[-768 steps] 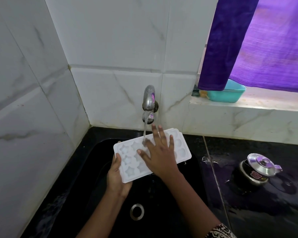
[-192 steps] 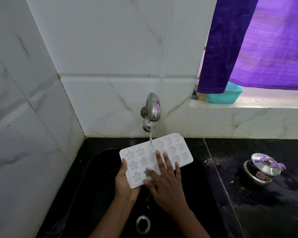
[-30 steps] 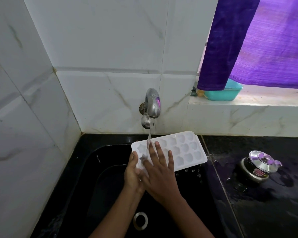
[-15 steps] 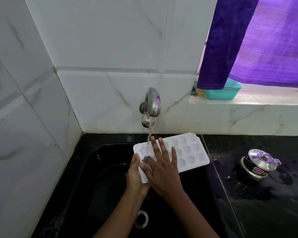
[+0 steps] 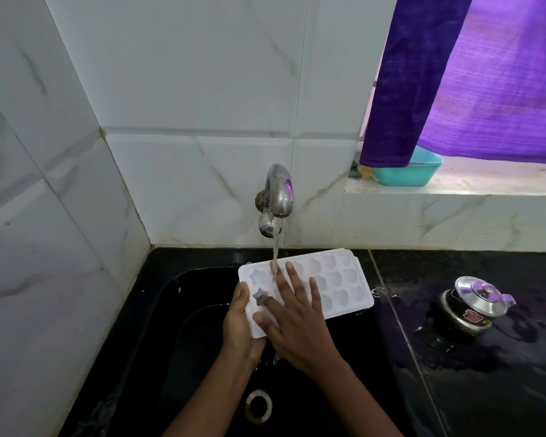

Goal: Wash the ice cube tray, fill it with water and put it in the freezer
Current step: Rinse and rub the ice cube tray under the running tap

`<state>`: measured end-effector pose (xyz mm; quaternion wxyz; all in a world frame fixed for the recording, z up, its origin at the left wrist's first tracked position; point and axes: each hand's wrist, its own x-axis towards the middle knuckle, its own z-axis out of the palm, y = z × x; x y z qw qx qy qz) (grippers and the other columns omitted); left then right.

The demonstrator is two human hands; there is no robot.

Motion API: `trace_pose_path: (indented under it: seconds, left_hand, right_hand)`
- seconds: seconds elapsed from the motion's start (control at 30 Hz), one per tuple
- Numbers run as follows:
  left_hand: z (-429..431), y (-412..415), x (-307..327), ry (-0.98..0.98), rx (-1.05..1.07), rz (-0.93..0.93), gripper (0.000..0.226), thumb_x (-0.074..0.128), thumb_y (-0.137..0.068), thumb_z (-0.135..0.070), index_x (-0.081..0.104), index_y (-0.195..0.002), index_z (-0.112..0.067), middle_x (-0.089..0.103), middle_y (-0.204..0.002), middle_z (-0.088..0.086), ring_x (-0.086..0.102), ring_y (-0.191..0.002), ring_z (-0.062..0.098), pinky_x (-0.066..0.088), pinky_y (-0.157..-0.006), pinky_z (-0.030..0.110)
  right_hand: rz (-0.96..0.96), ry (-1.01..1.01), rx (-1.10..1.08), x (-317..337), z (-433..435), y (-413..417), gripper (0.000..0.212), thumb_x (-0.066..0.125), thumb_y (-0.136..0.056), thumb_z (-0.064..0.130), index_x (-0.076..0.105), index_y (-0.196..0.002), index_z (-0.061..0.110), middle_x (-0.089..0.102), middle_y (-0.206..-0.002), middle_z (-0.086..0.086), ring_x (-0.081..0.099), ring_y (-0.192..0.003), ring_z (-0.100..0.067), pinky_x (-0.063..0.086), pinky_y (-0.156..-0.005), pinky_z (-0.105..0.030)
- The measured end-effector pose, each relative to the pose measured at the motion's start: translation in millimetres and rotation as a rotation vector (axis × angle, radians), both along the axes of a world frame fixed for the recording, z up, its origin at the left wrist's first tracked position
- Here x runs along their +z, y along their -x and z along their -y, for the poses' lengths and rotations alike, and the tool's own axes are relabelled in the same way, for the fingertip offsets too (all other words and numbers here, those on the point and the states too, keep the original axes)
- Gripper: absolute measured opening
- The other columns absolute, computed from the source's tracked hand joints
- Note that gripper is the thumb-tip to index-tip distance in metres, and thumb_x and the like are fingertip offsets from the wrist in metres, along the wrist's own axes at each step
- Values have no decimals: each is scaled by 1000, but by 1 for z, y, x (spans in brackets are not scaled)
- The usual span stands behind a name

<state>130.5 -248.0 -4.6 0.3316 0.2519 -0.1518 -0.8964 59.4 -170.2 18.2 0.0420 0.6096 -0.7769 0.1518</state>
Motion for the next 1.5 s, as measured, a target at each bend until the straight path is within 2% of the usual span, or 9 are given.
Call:
trace_pose_path:
  seconds: [0.1, 0.23, 0.4, 0.57, 0.93, 1.1, 1.23, 1.33, 1.5]
  left_hand:
    - [-4, 3, -3, 5, -1, 0, 57, 45, -92, -41, 51, -136, -6, 61, -128, 23, 60, -117, 39, 48, -95, 52]
    - [0, 4, -3, -6, 23, 9, 60, 47, -90, -40, 50, -139, -6, 57, -134, 23, 54, -125, 39, 39, -106, 53]
    - [-2, 0, -9, -42, -11, 14, 62, 47, -89, -43, 49, -138, -5, 57, -133, 24, 53, -124, 41, 37, -106, 55]
    - [-1, 6, -5, -98, -2, -15, 65, 43, -93, -44, 42, -143, -3, 53, -137, 26, 47, -129, 43, 38, -103, 55]
    - [8, 12, 5, -79, -36, -59, 62, 40, -95, -47, 47, -140, -6, 55, -135, 26, 52, -125, 44, 41, -98, 57]
    - [8, 11, -4, -83, -1, -48, 60, 38, -98, -44, 44, -143, -5, 53, -137, 25, 49, -128, 43, 33, -108, 58]
    - [9, 9, -8, -85, 7, -37, 62, 41, -94, -46, 44, -143, -7, 50, -140, 25, 47, -129, 45, 31, -109, 60]
    - [11, 7, -9, -65, 19, -48, 61, 39, -96, -43, 43, -142, -4, 51, -139, 26, 48, -128, 44, 32, -109, 59]
    - [7, 7, -6, -73, 3, -55, 60, 41, -93, -47, 51, -136, -6, 55, -136, 24, 51, -126, 43, 35, -106, 58]
  right_hand:
    - [3, 24, -38, 6, 1, 6, 63, 5, -92, 63, 58, -118, 39, -15, -156, 8, -19, -144, -14, -15, -114, -44]
    - [-34, 62, -60, 6, 5, -13, 45, 28, -94, 52, 63, -111, 29, 18, -157, -5, 13, -145, -26, 10, -111, -50]
    - [127, 51, -5, 4, -8, -1, 62, 9, -91, 63, 49, -128, 35, -23, -153, 15, -26, -141, -6, -16, -114, -41]
    - [187, 264, -161, 7, -28, -3, 46, 27, -95, 52, 65, -107, 29, 8, -158, 5, -8, -146, -10, 3, -115, -44]
    - [-50, 104, -118, -4, -14, -15, 37, 36, -92, 47, 66, -103, 29, 30, -153, -8, 23, -142, -29, 18, -106, -51]
    - [13, 32, -78, -6, -11, -6, 47, 22, -93, 52, 63, -105, 34, 1, -158, 2, -5, -146, -22, -4, -116, -47]
    - [-61, -7, -70, -6, -9, -17, 42, 29, -92, 50, 65, -103, 30, 22, -156, -3, 14, -145, -26, 10, -111, -50]
    - [-1, -53, -38, -8, -12, -5, 54, 15, -92, 57, 58, -117, 37, -10, -156, 6, -17, -144, -18, -14, -114, -46]
    - [-32, -14, -54, 0, -9, -18, 42, 30, -92, 51, 66, -101, 29, 24, -155, -4, 16, -144, -26, 12, -110, -51]
